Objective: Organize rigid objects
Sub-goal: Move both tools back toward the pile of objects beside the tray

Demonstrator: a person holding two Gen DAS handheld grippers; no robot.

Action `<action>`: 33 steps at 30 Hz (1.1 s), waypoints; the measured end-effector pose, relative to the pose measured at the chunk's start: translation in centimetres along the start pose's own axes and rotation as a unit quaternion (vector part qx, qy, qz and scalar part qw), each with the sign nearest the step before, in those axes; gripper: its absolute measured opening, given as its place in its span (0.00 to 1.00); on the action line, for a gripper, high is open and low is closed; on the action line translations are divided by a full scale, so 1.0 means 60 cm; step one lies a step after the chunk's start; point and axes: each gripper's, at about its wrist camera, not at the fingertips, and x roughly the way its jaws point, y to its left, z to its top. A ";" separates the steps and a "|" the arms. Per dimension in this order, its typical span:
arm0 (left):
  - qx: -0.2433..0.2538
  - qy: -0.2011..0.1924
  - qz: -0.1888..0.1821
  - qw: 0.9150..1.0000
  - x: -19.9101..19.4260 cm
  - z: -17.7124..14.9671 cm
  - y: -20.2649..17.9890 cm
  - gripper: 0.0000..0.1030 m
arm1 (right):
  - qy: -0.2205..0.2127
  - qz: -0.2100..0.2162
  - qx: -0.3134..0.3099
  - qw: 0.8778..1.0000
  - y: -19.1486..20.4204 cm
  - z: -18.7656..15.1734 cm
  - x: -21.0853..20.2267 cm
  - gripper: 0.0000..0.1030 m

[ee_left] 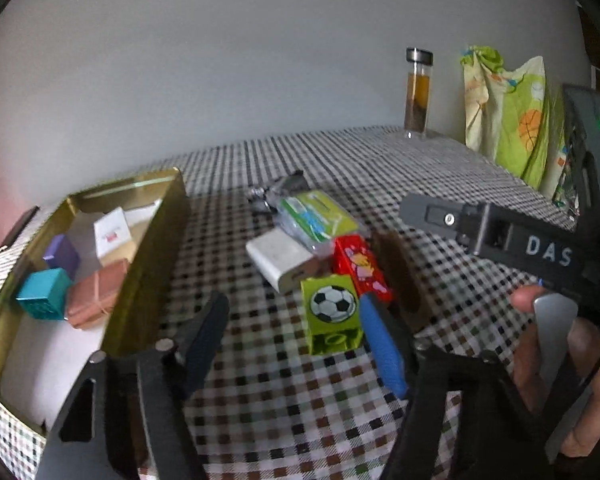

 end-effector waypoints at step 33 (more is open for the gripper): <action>0.005 0.061 -0.033 0.998 0.049 0.008 0.000 0.30 | 0.027 -0.024 -0.023 0.999 0.010 -0.010 0.014 0.90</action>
